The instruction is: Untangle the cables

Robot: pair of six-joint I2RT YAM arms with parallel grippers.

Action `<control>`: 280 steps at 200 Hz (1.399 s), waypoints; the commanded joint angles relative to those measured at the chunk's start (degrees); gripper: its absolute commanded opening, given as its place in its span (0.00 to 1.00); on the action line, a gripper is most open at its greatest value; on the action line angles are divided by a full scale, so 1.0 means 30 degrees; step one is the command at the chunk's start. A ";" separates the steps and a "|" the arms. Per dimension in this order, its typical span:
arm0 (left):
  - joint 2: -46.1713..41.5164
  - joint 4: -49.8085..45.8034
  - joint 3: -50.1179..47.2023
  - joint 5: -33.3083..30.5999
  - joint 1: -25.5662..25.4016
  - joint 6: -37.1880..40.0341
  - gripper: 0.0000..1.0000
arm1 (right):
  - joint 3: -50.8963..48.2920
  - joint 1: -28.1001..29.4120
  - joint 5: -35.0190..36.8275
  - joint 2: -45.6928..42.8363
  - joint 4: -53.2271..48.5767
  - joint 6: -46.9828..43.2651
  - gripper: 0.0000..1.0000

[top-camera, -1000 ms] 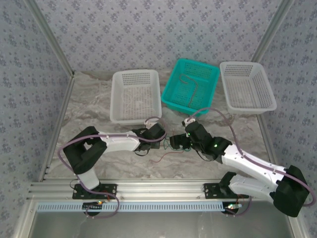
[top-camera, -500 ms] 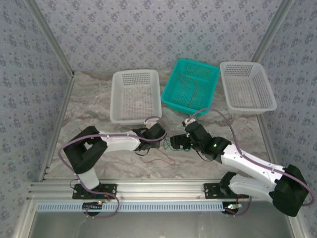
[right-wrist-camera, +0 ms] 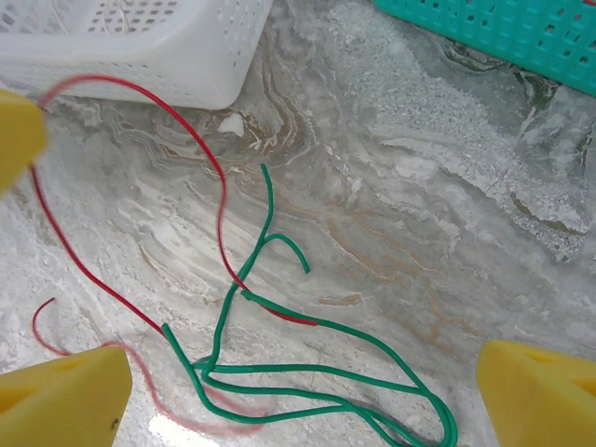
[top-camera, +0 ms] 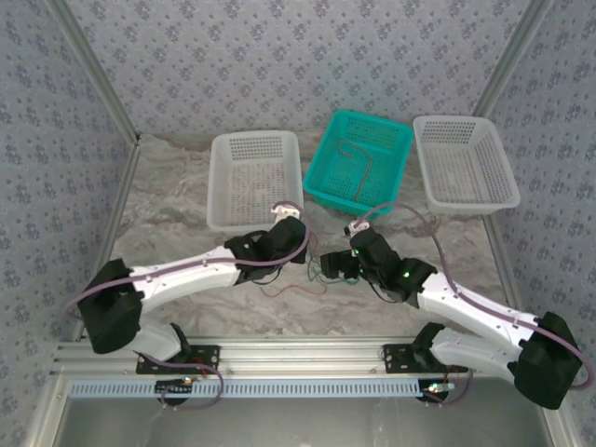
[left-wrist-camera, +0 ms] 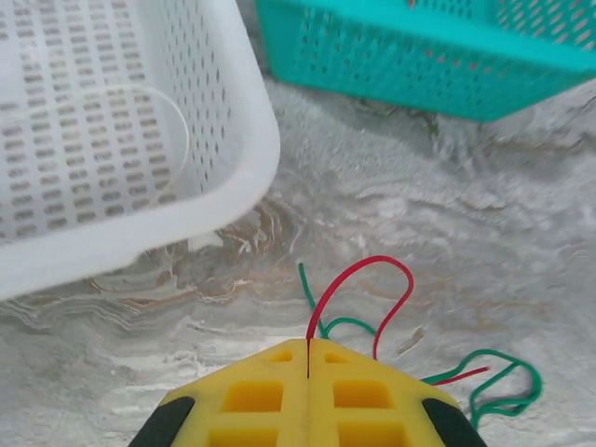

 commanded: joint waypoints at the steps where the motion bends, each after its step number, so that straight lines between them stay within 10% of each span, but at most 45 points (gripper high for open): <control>1: -0.1364 -0.0180 0.0426 -0.0242 -0.0144 0.1211 0.00 | -0.0756 -0.0076 -0.0478 -0.1334 0.1538 -0.0288 0.98; 140: -0.3268 0.0663 0.6706 0.1855 -0.0129 0.6350 0.00 | -0.2952 -0.0104 -0.4119 -0.3001 0.9282 -0.1695 0.94; 203: -0.3057 0.1456 0.7032 0.3310 -0.0144 0.5426 0.00 | -0.3800 -0.1235 -0.2971 -0.4643 1.1508 -0.1701 0.60; 249: -0.3172 0.1244 0.6574 0.3108 -0.0144 0.4831 0.03 | -0.3484 -0.1861 -0.4170 -0.5418 1.0309 -0.2632 0.00; 280: -0.3454 0.1446 0.6388 0.3080 -0.0144 0.4902 0.40 | -0.2863 -0.2503 -0.2980 -0.5675 0.9562 -0.2689 0.00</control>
